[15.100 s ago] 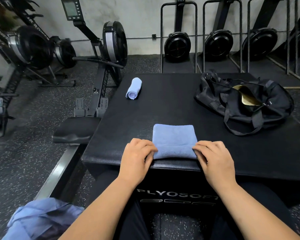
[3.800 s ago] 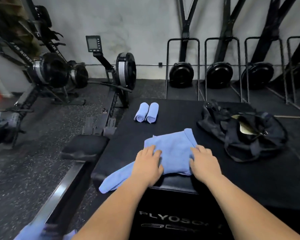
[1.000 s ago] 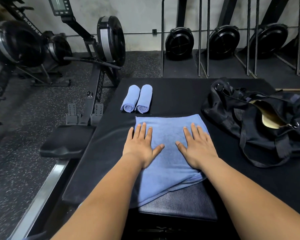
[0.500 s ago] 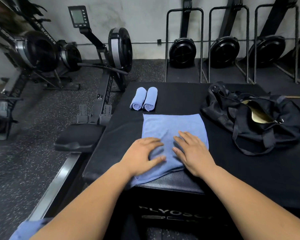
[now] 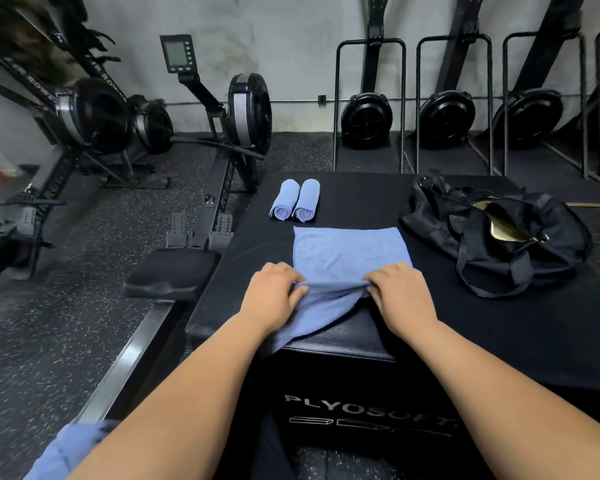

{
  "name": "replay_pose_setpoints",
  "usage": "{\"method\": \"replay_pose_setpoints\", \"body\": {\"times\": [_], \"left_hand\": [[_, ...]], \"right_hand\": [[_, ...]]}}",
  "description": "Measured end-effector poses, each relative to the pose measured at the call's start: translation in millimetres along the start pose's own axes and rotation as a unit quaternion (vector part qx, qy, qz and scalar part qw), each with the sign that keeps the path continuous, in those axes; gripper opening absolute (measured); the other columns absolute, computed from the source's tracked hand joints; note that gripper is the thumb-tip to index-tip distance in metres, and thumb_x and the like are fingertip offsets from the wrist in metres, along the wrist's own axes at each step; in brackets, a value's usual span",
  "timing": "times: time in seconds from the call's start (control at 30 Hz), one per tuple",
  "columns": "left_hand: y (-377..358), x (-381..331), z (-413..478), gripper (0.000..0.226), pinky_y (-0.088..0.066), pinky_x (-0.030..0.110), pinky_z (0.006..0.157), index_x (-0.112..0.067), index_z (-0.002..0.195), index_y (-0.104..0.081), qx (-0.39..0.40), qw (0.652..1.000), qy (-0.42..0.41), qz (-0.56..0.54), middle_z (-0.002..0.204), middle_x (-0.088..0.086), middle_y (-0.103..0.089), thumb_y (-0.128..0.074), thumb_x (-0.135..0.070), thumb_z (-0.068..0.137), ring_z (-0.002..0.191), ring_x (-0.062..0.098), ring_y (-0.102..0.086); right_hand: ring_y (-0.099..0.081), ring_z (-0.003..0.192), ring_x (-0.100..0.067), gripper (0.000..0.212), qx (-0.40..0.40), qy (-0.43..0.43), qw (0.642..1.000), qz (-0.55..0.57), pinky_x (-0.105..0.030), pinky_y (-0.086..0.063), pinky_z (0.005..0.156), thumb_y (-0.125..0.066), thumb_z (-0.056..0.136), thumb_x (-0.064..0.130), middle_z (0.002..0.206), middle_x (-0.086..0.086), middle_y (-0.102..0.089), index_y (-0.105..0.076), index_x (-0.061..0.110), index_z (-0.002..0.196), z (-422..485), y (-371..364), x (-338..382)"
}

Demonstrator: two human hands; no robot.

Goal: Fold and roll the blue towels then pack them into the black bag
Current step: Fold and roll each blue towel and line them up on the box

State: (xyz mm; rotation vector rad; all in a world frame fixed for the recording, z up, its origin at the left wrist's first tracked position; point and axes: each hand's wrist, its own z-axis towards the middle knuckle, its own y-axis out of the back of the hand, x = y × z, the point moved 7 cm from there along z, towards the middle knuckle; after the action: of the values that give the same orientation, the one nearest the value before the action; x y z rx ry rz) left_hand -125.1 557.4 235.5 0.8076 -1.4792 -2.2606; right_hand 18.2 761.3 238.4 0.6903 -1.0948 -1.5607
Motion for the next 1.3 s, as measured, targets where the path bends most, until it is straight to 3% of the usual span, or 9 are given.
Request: {"method": "replay_pose_setpoints", "body": {"times": [0.1,0.23,0.4,0.53,0.77,0.87,1.03,1.13,1.3], "left_hand": [[3,8,4,0.030,-0.046,0.041,0.085,-0.030,0.119,-0.067,-0.009,0.999,0.029,0.022,0.117,-0.004,-0.060,-0.075,-0.027,0.090,0.103,0.025,-0.053],[-2,3,-2,0.040,-0.036,0.035,0.066,-0.031,0.098,-0.069,-0.018,0.996,-0.069,0.062,0.101,-0.006,-0.056,-0.080,-0.006,0.069,0.085,0.024,-0.048],[-17,4,-23,0.026,-0.045,0.037,0.078,-0.034,0.111,-0.073,-0.002,0.991,-0.120,0.058,0.111,-0.014,-0.064,-0.056,-0.029,0.093,0.096,0.022,-0.054],[-16,10,-29,0.038,-0.046,0.037,0.091,-0.035,0.123,-0.069,0.021,0.994,-0.103,0.026,0.126,-0.017,-0.063,-0.058,-0.054,0.093,0.111,0.017,-0.054],[-14,12,-23,0.023,-0.050,0.042,0.086,-0.035,0.104,-0.067,-0.001,0.996,-0.086,0.022,0.107,-0.019,-0.067,-0.066,-0.050,0.087,0.104,0.018,-0.055],[-16,2,-24,0.019,-0.050,0.042,0.085,-0.035,0.104,-0.068,-0.002,0.995,-0.100,0.024,0.110,-0.019,-0.065,-0.072,-0.040,0.086,0.105,0.020,-0.054],[-19,-24,-23,0.048,-0.044,0.038,0.084,-0.033,0.118,-0.071,-0.033,0.988,-0.151,0.021,0.126,-0.005,-0.060,-0.060,-0.006,0.080,0.112,0.026,-0.053],[-24,-31,-26,0.041,-0.045,0.041,0.086,-0.035,0.111,-0.074,-0.018,0.982,-0.187,0.026,0.129,-0.001,-0.060,-0.061,-0.008,0.082,0.115,0.029,-0.053],[-22,-15,-32,0.017,-0.046,0.042,0.089,-0.039,0.102,-0.077,-0.013,0.987,-0.159,0.019,0.129,-0.003,-0.061,-0.066,-0.034,0.090,0.117,0.028,-0.051]], "right_hand": [[-0.056,0.092,-0.032,0.019,-0.036,-0.029,0.999,-0.001,-0.043,-0.047,0.075,-0.076,0.079,0.021,0.095,0.000,-0.064,-0.074,0.027,0.098,5,9,1],[-0.054,0.092,-0.028,0.014,-0.040,0.127,0.991,0.006,-0.040,-0.037,0.072,-0.058,0.088,0.027,0.096,0.005,-0.059,-0.070,0.030,0.093,-12,-6,49],[-0.055,0.100,-0.022,0.016,0.005,0.149,0.988,0.044,-0.040,-0.043,0.081,-0.062,0.097,0.044,0.104,0.015,-0.062,-0.072,0.035,0.107,-34,-32,60],[-0.053,0.092,-0.023,0.008,-0.002,0.129,0.991,0.039,-0.039,-0.039,0.074,-0.074,0.092,0.040,0.086,0.012,-0.060,-0.072,0.032,0.091,-25,-31,56],[-0.052,0.085,-0.027,0.015,-0.047,0.168,0.985,-0.009,-0.040,-0.037,0.070,-0.065,0.093,0.026,0.081,0.002,-0.055,-0.063,0.020,0.079,-29,-13,38],[-0.051,0.086,-0.028,0.012,-0.019,0.158,0.987,-0.018,-0.043,-0.040,0.071,-0.065,0.087,0.029,0.081,0.004,-0.056,-0.065,0.021,0.077,-37,-8,20],[-0.052,0.093,-0.023,0.025,0.010,0.153,0.988,0.010,-0.039,-0.041,0.074,-0.061,0.095,0.042,0.095,0.009,-0.060,-0.072,0.031,0.116,-33,-1,24],[-0.050,0.093,-0.021,0.038,0.035,0.160,0.986,0.036,-0.038,-0.043,0.075,-0.070,0.091,0.041,0.095,0.008,-0.053,-0.067,0.039,0.129,-27,-8,45],[-0.053,0.086,-0.026,0.006,0.034,0.155,0.987,0.020,-0.037,-0.030,0.069,-0.072,0.089,0.039,0.083,0.005,-0.050,-0.074,0.033,0.091,-26,-23,65]]}}
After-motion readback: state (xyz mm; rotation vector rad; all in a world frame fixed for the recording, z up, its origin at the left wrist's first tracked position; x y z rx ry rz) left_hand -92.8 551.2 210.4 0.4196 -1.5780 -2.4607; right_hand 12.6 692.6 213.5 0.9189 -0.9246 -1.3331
